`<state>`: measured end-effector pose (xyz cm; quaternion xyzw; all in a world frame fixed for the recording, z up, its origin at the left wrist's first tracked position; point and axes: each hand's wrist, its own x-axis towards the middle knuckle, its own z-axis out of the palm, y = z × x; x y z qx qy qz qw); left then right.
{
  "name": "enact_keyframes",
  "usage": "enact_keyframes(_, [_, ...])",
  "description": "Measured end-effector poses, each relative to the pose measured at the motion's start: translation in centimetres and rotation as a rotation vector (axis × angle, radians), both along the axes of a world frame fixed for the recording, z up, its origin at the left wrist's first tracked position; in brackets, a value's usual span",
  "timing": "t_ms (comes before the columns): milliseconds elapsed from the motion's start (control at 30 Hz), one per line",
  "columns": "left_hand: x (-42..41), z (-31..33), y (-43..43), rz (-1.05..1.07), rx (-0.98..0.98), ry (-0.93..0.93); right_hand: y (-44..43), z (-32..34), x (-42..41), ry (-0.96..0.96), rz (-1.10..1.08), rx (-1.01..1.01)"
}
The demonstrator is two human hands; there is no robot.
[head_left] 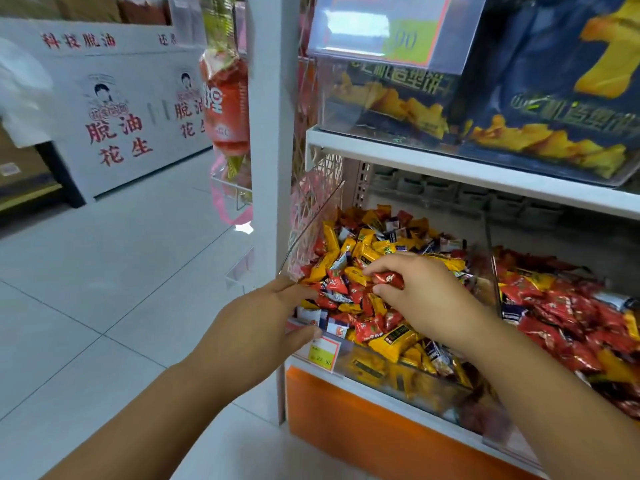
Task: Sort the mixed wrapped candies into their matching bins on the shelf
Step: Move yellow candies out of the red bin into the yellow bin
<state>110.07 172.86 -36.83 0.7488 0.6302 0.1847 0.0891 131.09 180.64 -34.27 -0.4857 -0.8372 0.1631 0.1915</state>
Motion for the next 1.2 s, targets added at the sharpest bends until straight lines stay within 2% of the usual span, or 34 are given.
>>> enact_keyframes(100, [0.3,0.0,0.5,0.031,0.017,0.017,0.3,-0.5,-1.0,-0.009,0.079,0.028])
enact_keyframes(233, [1.0,-0.1,1.1,0.016,0.001,0.055,0.9,-2.9,-3.0,-0.187,0.256,0.016])
enact_keyframes(333, [1.2,-0.1,1.3,0.029,-0.011,0.037,1.5,-3.1,-2.7,-0.208,0.195,0.035])
enact_keyframes(533, [1.3,0.0,1.7,-0.005,0.043,0.069,1.4,1.4,0.3,-0.055,0.059,-0.041])
enact_keyframes(667, [2.1,0.0,2.1,-0.064,0.054,0.060,0.8,2.4,1.6,-0.287,0.080,-0.120])
enact_keyframes(767, [2.5,-0.2,2.8,-0.079,-0.022,-0.028,0.3,0.6,0.9,-0.360,0.142,-0.217])
enact_keyframes(867, [2.6,-0.3,3.3,-0.074,-0.065,-0.044,0.6,-0.2,0.7,-0.306,0.135,-0.247])
enact_keyframes(1133, [3.4,-0.3,4.2,0.013,-0.128,-0.062,0.9,0.4,-0.5,-0.008,0.019,-0.050])
enact_keyframes(1200, [3.5,-0.4,4.1,0.038,-0.099,-0.084,1.3,0.2,-1.3,0.005,0.018,-0.037])
